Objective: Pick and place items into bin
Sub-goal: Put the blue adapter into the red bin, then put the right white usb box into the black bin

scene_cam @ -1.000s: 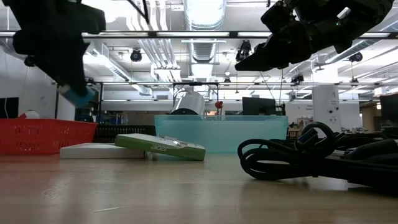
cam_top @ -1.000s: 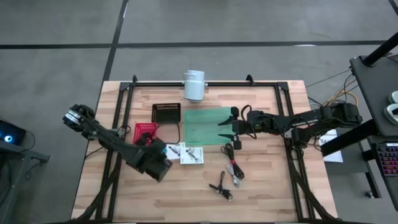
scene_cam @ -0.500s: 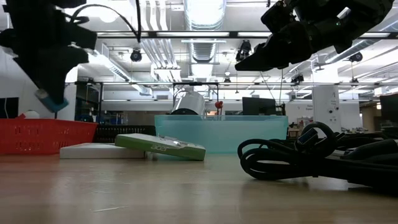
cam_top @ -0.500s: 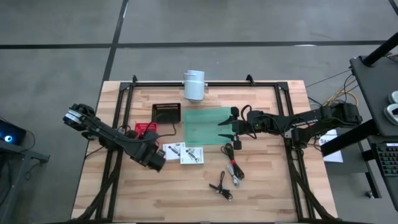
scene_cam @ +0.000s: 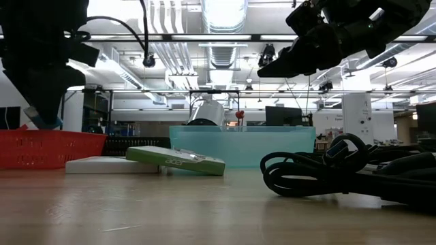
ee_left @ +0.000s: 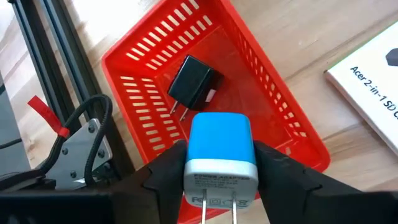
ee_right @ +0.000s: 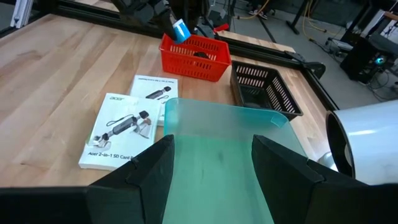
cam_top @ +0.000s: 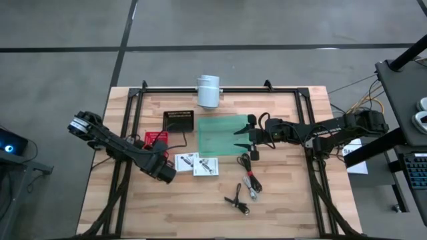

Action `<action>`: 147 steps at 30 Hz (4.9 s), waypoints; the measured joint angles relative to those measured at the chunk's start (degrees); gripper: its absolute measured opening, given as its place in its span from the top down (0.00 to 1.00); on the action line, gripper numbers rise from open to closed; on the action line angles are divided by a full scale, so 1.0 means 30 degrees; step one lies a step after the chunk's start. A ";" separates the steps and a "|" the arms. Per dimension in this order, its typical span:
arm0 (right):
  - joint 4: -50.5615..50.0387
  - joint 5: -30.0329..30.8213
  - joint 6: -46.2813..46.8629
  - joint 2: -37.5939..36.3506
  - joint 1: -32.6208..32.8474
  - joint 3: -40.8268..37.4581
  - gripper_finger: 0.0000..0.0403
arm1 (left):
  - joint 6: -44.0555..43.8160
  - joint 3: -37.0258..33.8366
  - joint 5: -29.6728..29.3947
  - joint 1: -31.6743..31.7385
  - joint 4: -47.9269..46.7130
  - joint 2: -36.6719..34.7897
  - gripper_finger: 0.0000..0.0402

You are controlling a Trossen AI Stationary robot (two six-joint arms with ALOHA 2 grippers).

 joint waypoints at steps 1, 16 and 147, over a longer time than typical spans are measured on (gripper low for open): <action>0.0000 -0.0002 -0.0030 0.0000 0.0001 0.0000 0.50 | 0.0004 0.0009 0.0000 0.0000 -0.0001 0.0000 0.57; 0.0000 0.0000 -0.0072 0.0000 0.0005 0.0000 0.50 | 0.0140 0.0407 -0.0108 0.0000 -0.0004 0.0000 0.52; -0.0015 0.0005 -0.0232 0.0002 0.0007 -0.0007 0.50 | 2.3573 0.2084 0.5056 0.6521 1.8504 0.5850 0.99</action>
